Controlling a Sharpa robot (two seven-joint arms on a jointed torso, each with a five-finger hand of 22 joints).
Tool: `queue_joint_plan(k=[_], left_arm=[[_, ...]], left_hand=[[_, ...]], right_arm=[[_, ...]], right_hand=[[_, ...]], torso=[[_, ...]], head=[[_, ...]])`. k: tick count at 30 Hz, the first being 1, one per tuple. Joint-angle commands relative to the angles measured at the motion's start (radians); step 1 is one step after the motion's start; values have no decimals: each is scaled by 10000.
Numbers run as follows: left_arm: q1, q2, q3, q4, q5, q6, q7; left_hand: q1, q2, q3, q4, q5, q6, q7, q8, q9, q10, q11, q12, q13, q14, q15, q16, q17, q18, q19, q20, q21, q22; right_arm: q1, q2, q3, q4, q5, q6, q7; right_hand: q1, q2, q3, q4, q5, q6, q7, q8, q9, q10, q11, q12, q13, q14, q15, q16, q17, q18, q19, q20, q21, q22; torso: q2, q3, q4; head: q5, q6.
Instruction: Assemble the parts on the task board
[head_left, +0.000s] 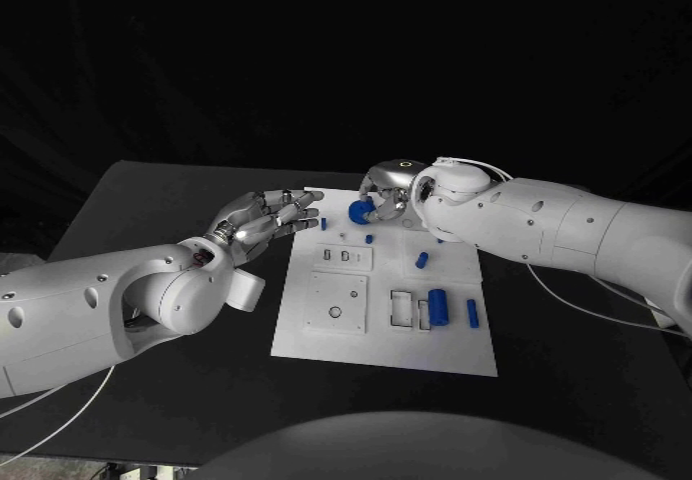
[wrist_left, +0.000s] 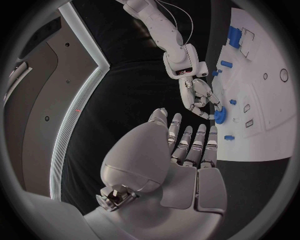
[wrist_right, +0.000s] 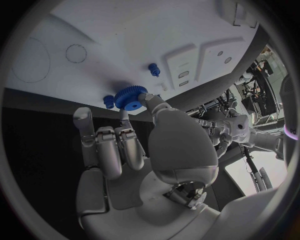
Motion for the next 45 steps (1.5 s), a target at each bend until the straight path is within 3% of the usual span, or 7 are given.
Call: queue_joint_plan(k=[1, 8, 13, 17, 37, 45], left_arm=[[4, 14, 7, 29, -48, 140, 44], [3, 3, 7, 35, -48, 139, 35], [2, -4, 7, 41, -48, 138, 33], [2, -8, 7, 45, -48, 138, 31], [-2, 26, 5, 7, -48, 150, 2], [-15, 59, 5, -23, -48, 158, -26]], left_hand=[[66, 7, 63, -11, 59, -22, 104, 56, -5, 22, 60, 53, 16, 73, 22, 41, 14, -145, 55, 24, 48, 1], [76, 4, 69, -15, 65, -21, 109, 61, -4, 27, 66, 60, 17, 81, 24, 52, 16, -146, 60, 23, 53, 2], [84, 2, 74, -17, 69, -20, 112, 64, -4, 32, 71, 67, 18, 85, 25, 59, 16, -146, 62, 23, 55, 3], [89, 1, 77, -18, 72, -19, 115, 66, -4, 35, 73, 70, 18, 87, 26, 63, 16, -146, 64, 23, 57, 4], [89, 1, 77, -18, 72, -19, 115, 66, -4, 35, 73, 70, 18, 87, 26, 63, 16, -146, 64, 23, 57, 4], [108, -5, 90, -18, 80, -23, 128, 74, -5, 27, 87, 68, 15, 90, 30, 77, 16, -148, 60, 23, 57, 2]], right_arm=[[-71, 104, -18, -133, -158, 441, -39], [-125, 208, -17, -351, -189, 544, -79], [-138, 219, -17, -394, -194, 555, -105], [-144, 196, -17, -360, -195, 574, -117], [-239, -275, -18, 177, -151, 394, -10], [-259, -372, -19, 350, -120, 302, 38]], right_hand=[[-52, 53, 79, -3, -15, -87, 46, -52, -17, -26, -58, -57, 2344, 1000, -7, 27, 2621, -103, -76, -16, -42, 912], [-106, 11, 191, -5, -49, -307, 160, -300, -188, -135, -12, -94, 2313, 905, 36, 10, 2594, -90, -188, -27, -90, 887], [-143, -29, 311, -28, -71, -682, 280, -586, -548, -253, 70, -132, 2280, 851, 109, -1, 2579, -80, -282, -34, -128, 868], [-153, -46, 341, -46, -82, -832, 295, -599, -704, -301, 105, -147, 2266, 825, 141, -6, 2572, -75, -324, -34, -148, 859], [-159, -43, 358, -52, -89, -818, 278, -569, -761, -426, 121, -181, 2231, 805, 156, -10, 2567, -75, -326, -33, -146, 858], [-199, -68, 345, -76, -453, -980, 193, -581, -995, -556, 189, -227, 2190, 758, 221, -19, 2554, -67, -366, -32, -171, 846]], torso=[[0, -4, 2], [-11, -7, -5], [-9, 2, -14], [-9, 3, -10], [-9, 2, -12], [-10, -1, -7]], head=[[25, 0], [15, 0], [47, 0], [38, 0], [51, 0], [38, 0]])
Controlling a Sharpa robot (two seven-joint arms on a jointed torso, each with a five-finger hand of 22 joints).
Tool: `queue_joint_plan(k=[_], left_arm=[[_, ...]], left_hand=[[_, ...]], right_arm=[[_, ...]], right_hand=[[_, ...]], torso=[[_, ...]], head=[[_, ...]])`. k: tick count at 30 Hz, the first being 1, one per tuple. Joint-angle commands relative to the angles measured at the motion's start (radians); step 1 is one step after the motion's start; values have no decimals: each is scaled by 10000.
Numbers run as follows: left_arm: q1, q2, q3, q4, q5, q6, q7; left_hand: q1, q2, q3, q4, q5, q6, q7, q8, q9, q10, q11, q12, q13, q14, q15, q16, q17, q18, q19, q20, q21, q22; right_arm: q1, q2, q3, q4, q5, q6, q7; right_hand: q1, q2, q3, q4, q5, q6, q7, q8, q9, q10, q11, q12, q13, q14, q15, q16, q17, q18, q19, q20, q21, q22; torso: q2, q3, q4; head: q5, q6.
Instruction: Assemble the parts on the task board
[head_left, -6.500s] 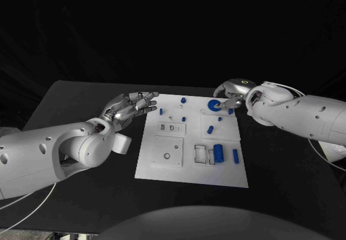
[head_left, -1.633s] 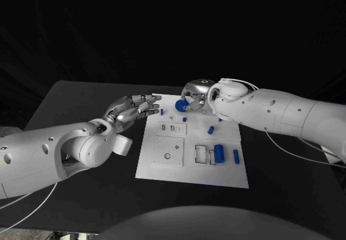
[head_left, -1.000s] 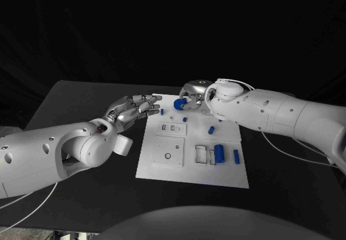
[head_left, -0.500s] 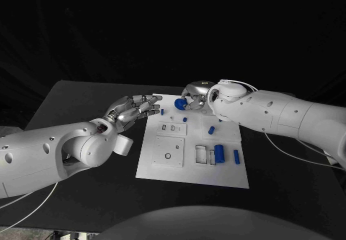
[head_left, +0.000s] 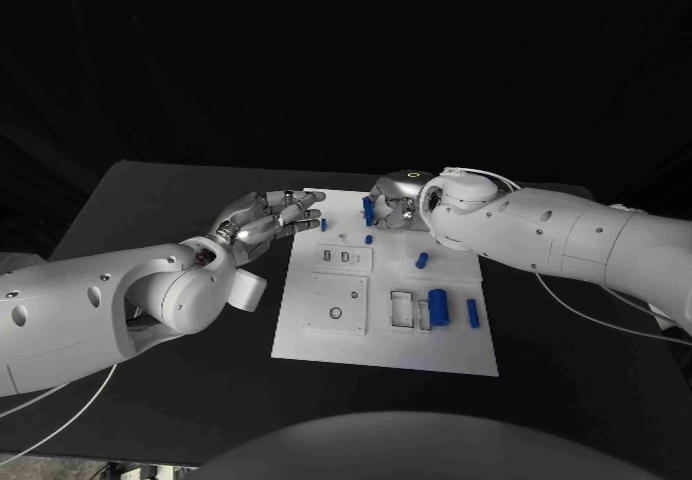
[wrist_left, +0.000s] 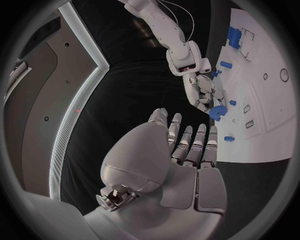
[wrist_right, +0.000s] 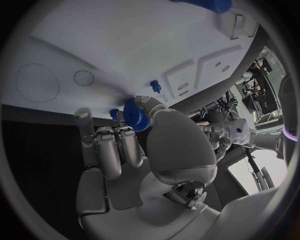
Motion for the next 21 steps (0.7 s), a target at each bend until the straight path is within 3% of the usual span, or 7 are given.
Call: queue_joint_plan(k=[1, 5, 12, 21], left_arm=[[-4, 33, 6, 1, -45, 158, 25], [-7, 40, 6, -12, -45, 160, 11], [-12, 48, 6, -29, -45, 163, -6], [-15, 47, 6, -29, -45, 164, -46]], left_hand=[[109, -5, 60, 12, 38, -23, 128, 36, -5, -9, 52, 33, 10, 54, -7, 27, 11, -147, 60, 23, 57, 2], [109, -5, 60, 12, 38, -23, 128, 36, -5, -9, 52, 33, 10, 54, -7, 27, 11, -147, 60, 23, 57, 2], [109, -5, 60, 12, 38, -23, 128, 36, -5, -9, 52, 33, 10, 54, -7, 27, 11, -147, 60, 23, 57, 2], [119, 0, 71, 14, 44, -29, 137, 38, -6, -16, 61, 32, 8, 62, -2, 42, 13, -148, 57, 23, 56, 0]], right_arm=[[-19, -8, -2, 100, -87, 99, 103], [-23, -37, -2, 166, -60, -21, 159], [-25, -52, -2, 224, -11, -357, 187], [-23, -53, -2, 207, 35, -644, 100]], right_hand=[[-101, 23, 21, -12, -177, -168, -51, -11, -123, -98, 32, -77, 2172, 743, 87, -22, 2546, -64, -88, 1, -45, 839], [-92, 48, -52, -67, -576, -678, -167, -8, -424, -180, 103, -109, 2147, 726, 157, -27, 2542, -61, -113, 9, -68, 832], [-106, 70, -99, -68, -772, -803, -182, 0, -516, -165, 124, -106, 2152, 751, 176, -22, 2549, -62, -112, 14, -70, 832], [-115, 80, -167, -78, -919, -794, 16, 24, -594, -168, 145, -106, 2152, 741, 201, -24, 2546, -53, -126, 13, -79, 829]], torso=[[1, -2, 6], [2, -1, 6], [-3, -1, 8], [-2, -1, 10]], head=[[-5, 0], [2, 0], [3, 0], [15, 0]])
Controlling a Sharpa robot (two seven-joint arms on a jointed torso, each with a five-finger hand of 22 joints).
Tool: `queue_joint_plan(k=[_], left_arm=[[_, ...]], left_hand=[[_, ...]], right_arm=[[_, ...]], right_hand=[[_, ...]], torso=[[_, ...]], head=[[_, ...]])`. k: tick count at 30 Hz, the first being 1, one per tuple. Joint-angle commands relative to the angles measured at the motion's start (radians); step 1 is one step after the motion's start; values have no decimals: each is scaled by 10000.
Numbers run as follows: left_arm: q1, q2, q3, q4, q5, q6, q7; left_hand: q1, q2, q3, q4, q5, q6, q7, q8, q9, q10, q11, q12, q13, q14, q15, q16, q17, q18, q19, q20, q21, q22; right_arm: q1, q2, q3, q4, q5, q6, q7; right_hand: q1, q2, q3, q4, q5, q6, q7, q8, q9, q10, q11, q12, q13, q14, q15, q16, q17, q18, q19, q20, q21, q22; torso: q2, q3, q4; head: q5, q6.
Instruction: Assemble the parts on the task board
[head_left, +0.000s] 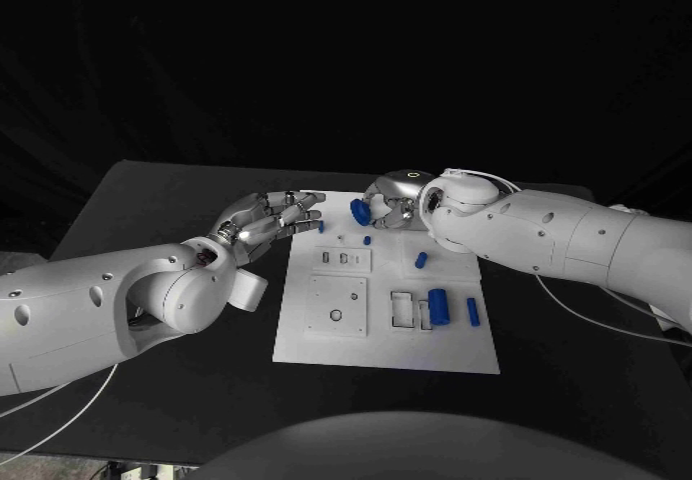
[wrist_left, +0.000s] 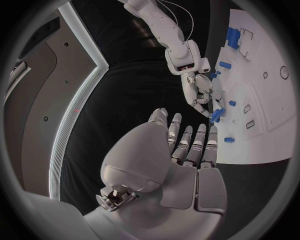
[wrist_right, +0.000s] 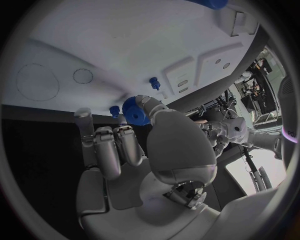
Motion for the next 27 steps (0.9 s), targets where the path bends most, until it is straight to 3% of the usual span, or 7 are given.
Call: queue_joint_plan(k=[1, 13, 23, 27], left_arm=[[0, 18, 6, 14, -44, 160, 12], [-1, 2, 6, 13, -44, 157, -16], [-2, -2, 6, 7, -44, 158, -26], [-3, -7, 6, 3, -44, 154, -14]], left_hand=[[119, -1, 71, 14, 44, -29, 137, 38, -6, -15, 62, 32, 10, 62, -2, 42, 14, -149, 57, 23, 56, 1], [126, 4, 80, 17, 48, -34, 147, 40, -7, -16, 73, 38, 10, 66, 2, 52, 15, -150, 57, 23, 57, 1], [131, 6, 88, 19, 50, -38, 156, 43, -7, -16, 84, 43, 10, 74, 6, 66, 16, -151, 55, 23, 58, 0], [133, 7, 90, 19, 52, -39, 159, 44, -8, -13, 86, 48, 10, 79, 8, 73, 17, -151, 60, 23, 61, 1]], right_arm=[[-9, 15, -4, 21, 21, -266, 63], [5, 21, -3, 111, 107, -332, 94], [56, -62, 7, 325, 223, -512, 159], [76, -144, 8, 462, 517, -666, 325]], right_hand=[[-63, 28, -80, 18, -106, -21, 77, 22, -31, -58, 32, -52, 2152, 747, 63, -23, 2550, -54, -34, -2, -36, 832], [-29, 50, -105, -6, -239, -1, 102, 44, -69, -102, 45, -64, 2141, 747, 77, -23, 2550, -48, -47, -5, -45, 827], [51, 73, -103, -68, -112, 88, 131, 75, -98, -141, 53, -77, 2130, 750, 88, -22, 2551, -44, -44, -10, -45, 825], [117, 192, -51, -91, 32, 273, 117, 135, -111, -93, 56, -67, 2142, 823, 95, -8, 2571, -49, 11, -20, -9, 837]], torso=[[-2, -2, -2], [-2, 0, -1], [-2, -3, -3], [-2, -2, -6]], head=[[8, 0], [34, 0], [64, 0], [73, 0]])
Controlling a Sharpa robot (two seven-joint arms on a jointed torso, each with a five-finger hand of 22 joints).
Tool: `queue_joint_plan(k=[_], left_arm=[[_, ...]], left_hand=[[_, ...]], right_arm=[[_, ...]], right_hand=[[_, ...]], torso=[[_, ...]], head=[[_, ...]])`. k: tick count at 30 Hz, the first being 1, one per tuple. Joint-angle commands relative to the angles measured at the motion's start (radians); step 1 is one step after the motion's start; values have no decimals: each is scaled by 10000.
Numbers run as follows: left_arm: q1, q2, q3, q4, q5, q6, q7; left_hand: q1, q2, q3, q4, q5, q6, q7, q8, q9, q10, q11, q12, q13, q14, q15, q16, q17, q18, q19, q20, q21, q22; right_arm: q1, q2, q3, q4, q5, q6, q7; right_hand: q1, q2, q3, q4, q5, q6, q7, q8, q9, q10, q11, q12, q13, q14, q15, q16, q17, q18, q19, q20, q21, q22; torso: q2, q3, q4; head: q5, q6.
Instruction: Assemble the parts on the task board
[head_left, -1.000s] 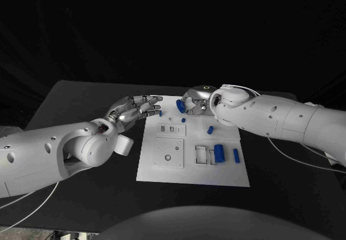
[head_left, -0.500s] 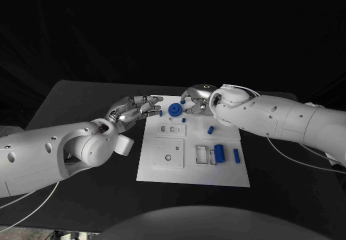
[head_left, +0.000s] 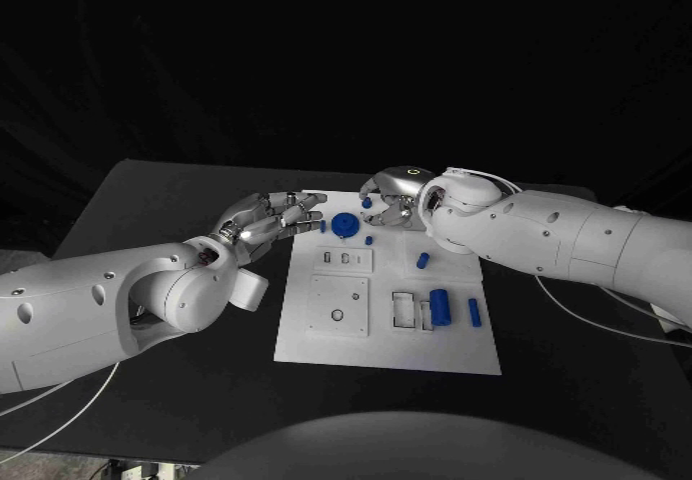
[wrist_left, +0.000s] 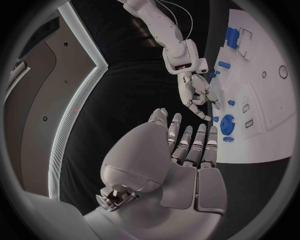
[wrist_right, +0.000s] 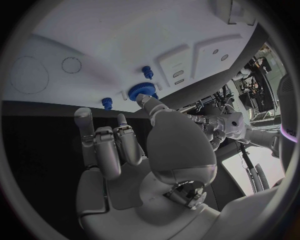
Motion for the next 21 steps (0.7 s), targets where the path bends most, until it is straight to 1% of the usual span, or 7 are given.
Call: queue_joint_plan(k=[1, 4, 5, 6, 9, 17, 21], left_arm=[[2, 8, 7, 10, -43, 150, 59], [1, 7, 7, 3, -43, 141, 85], [0, 10, 7, -4, -43, 138, 97], [0, 11, 7, -7, -43, 137, 104], [-1, 4, 6, -7, -43, 133, 120], [-2, -14, 6, 1, -43, 116, 165], [-1, -14, 6, -3, -43, 122, 173]], left_hand=[[134, 8, 63, -8, 52, -39, 161, 45, -8, -11, 88, 51, 12, 82, 9, 78, 10, -152, 62, 23, 63, 2], [137, 9, 66, -9, 54, -39, 162, 47, -8, -10, 91, 54, 12, 85, 11, 82, 11, -152, 67, 23, 68, 4], [137, 9, 66, -9, 54, -39, 162, 47, -8, -10, 91, 54, 12, 85, 11, 82, 11, -152, 67, 23, 68, 4], [139, 11, 69, -9, 56, -39, 164, 48, -8, -7, 93, 59, 13, 89, 13, 88, 12, -152, 73, 23, 73, 6], [140, 11, 71, -9, 57, -39, 164, 48, -8, -5, 94, 61, 13, 92, 13, 92, 12, -152, 77, 23, 76, 8], [166, 16, 95, -14, 72, -36, 171, 61, -6, 32, 106, 109, 20, 108, 19, 118, 15, -154, 85, 24, 84, 10], [181, 16, 108, -15, 79, -33, 176, 70, -6, 64, 116, 143, 26, 117, 19, 133, 16, -155, 92, 23, 90, 12]], right_arm=[[11, -55, 0, 118, 357, -225, 288], [16, -65, 0, 189, 530, -163, 371], [17, -56, 0, 204, 573, -105, 386], [18, -40, 0, 210, 606, -38, 394], [19, 41, 0, 180, 664, 122, 407], [17, 333, 0, -138, 564, 404, 330], [12, 491, 1, -294, 528, 526, 274]], right_hand=[[72, 156, 62, -75, 120, 195, -27, 84, -14, -9, -15, -24, 2147, 847, 95, -3, 2580, -54, 43, -23, 14, 848], [116, 247, 120, -85, 161, 384, -44, 139, -17, 30, -22, -14, 2157, 903, 90, 8, 2595, -67, 119, -29, 70, 867], [113, 259, 125, -80, 143, 441, -57, 152, -21, 36, -24, -12, 2158, 911, 88, 10, 2598, -70, 132, -30, 82, 871], [86, 256, 110, -63, 43, 499, -55, 155, -34, 18, -26, -17, 2153, 895, 85, 7, 2593, -70, 125, -32, 81, 869], [33, 243, 65, -28, -194, 550, -39, 121, -79, -40, -29, -32, 2136, 862, 83, 1, 2584, -66, 95, -35, 69, 860], [54, 147, -11, -70, -410, 538, -80, 46, -148, -281, -20, -99, 2073, 733, 84, -24, 2549, -45, -73, -28, -35, 816], [78, 100, -65, -101, -560, 463, -93, -18, -204, -354, -7, -120, 2055, 693, 93, -31, 2539, -42, -129, -19, -73, 803]], torso=[[-1, -2, -4], [3, 1, -11], [4, 3, -3], [3, 4, 8], [6, 5, 6], [5, -8, 19], [6, -1, 10]], head=[[5, 0], [7, 0], [5, 0], [-3, 0], [-7, 0], [-28, 0], [-1, 0]])
